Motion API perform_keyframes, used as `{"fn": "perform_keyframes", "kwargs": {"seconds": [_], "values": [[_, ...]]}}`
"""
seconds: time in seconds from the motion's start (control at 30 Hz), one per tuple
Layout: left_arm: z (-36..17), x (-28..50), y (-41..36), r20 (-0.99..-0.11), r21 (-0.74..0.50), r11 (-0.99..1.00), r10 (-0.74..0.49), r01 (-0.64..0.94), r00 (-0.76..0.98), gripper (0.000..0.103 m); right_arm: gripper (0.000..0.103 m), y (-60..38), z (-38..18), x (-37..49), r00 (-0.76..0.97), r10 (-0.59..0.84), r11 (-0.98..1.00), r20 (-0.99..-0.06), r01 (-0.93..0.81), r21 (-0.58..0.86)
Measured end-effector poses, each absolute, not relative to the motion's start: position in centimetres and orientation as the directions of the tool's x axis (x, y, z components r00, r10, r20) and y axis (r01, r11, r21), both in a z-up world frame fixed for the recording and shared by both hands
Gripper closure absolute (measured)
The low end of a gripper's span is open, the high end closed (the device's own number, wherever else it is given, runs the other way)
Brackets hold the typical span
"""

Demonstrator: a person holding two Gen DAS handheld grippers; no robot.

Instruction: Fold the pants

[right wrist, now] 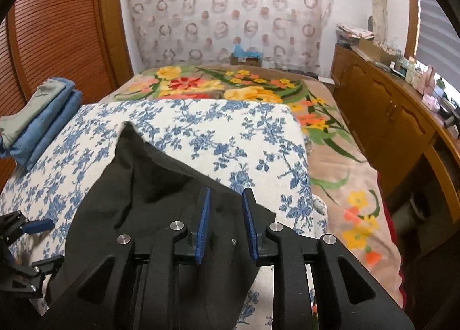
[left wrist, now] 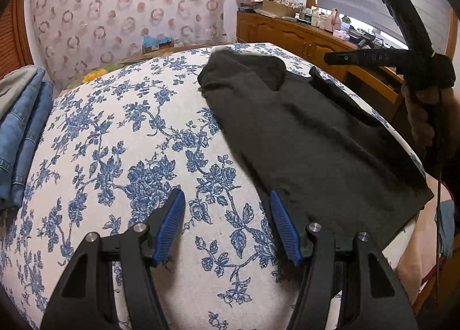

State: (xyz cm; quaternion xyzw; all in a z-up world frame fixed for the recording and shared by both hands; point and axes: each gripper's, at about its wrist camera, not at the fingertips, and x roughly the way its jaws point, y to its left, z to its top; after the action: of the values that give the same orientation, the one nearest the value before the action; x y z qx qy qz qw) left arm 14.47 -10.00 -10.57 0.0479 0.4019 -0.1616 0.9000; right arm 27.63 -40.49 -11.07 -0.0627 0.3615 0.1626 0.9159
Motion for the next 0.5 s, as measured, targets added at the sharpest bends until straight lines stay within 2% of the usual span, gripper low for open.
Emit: {"fn": "perform_keyframes", "kwargs": {"seconds": [0.03, 0.1, 0.27, 0.37, 0.43, 0.47, 0.5], "values": [[-10.6, 14.5, -10.0, -0.739, -0.043, 0.943, -0.252, 0.329, 0.625, 0.042, 0.077, -40.5, -11.3, 27.6, 0.68, 0.255, 0.937, -0.687, -0.348, 0.004], [-10.6, 14.5, -10.0, -0.738, -0.044, 0.943, -0.252, 0.329, 0.625, 0.042, 0.066, -40.2, -11.9, 27.7, 0.664, 0.261, 0.933, -0.701, -0.36, 0.006], [-10.6, 14.5, -10.0, -0.738, -0.043, 0.943, -0.251, 0.329, 0.626, 0.042, 0.064, -39.1, -13.7, 28.5, 0.627, 0.233, 0.93, -0.743, -0.368, -0.019], [-10.6, 14.4, -10.0, -0.738, -0.043, 0.943, -0.252, 0.329, 0.625, 0.042, 0.064, -38.6, -14.8, 29.5, 0.615, 0.167, 0.935, -0.771, -0.346, -0.074], [-10.6, 14.4, -10.0, -0.738, -0.043, 0.943, -0.252, 0.329, 0.626, 0.042, 0.07, -38.5, -15.4, 29.9, 0.602, 0.139, 0.933, -0.786, -0.347, -0.101], [-10.6, 14.4, -10.0, -0.738, -0.043, 0.943, -0.252, 0.329, 0.626, 0.042, 0.077, -38.6, -15.3, 30.0, 0.607, 0.141, 0.932, -0.782, -0.348, -0.102], [-10.6, 14.4, -10.0, -0.738, -0.043, 0.943, -0.252, 0.329, 0.626, 0.042, 0.088, -38.9, -15.3, 30.0, 0.609, 0.142, 0.933, -0.78, -0.347, -0.101]]}}
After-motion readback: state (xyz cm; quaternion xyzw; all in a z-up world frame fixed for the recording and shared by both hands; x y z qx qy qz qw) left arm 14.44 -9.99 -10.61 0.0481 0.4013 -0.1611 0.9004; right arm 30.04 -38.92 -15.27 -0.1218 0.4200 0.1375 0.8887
